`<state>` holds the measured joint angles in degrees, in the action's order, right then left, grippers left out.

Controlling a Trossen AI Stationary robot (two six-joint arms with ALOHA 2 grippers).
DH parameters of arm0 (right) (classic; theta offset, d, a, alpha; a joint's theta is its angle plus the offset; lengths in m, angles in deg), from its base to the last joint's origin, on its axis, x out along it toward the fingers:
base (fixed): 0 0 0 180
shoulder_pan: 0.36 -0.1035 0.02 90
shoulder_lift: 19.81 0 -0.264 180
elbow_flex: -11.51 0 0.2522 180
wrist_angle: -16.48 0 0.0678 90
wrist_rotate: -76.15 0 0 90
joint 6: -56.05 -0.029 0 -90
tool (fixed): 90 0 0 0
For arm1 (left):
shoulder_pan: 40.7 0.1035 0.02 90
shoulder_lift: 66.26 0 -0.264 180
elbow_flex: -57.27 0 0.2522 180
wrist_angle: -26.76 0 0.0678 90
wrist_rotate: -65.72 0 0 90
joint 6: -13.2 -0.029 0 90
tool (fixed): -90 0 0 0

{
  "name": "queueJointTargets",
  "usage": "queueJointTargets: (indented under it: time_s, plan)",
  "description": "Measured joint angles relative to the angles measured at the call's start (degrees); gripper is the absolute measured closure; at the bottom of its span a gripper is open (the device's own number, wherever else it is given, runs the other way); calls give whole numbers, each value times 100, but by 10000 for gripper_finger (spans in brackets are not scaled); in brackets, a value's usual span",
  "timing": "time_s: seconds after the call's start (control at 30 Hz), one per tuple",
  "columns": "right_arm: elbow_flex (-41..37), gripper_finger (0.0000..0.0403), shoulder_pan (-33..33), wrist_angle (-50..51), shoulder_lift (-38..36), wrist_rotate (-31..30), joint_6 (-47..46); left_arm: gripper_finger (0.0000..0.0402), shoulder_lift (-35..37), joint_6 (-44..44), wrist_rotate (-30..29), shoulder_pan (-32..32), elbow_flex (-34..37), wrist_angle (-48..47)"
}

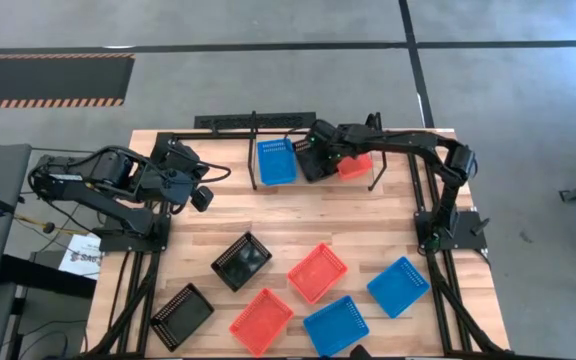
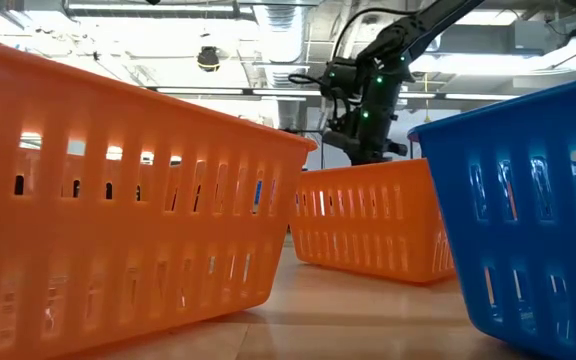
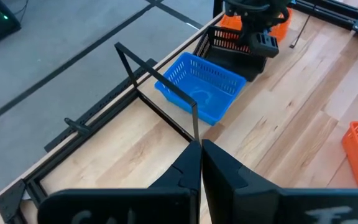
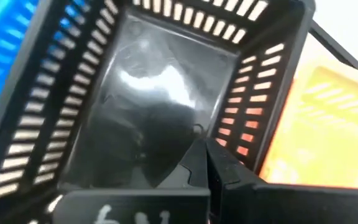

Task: Stack baskets on shelf by color
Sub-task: Adjust the black bin on the shelf

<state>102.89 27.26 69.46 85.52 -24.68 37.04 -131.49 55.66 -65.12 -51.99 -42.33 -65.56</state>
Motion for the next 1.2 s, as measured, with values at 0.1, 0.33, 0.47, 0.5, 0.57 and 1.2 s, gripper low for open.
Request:
queueJointTargets:
  time_s: [0.1,0.33,0.47,0.5,0.57,1.2]
  plan:
    - [0,403,-20,43,0,-2,-2,402,-2,4,0,0,0,0]
    - [0,403,-144,39,0,0,-107,401,-2,-1,0,0,0,-2]
    - [0,403,-181,-165,0,-50,-103,401,-2,-4,0,2,-1,-2]
    - [0,403,-181,-272,-2,-71,-102,401,-1,-5,0,1,-1,-2]
    - [42,403,-141,-405,-2,-84,-101,401,-2,-5,0,2,0,-2]
    - [1060,403,-413,1252,-9,1550,445,401,0,30,-2,2,-2,-2]
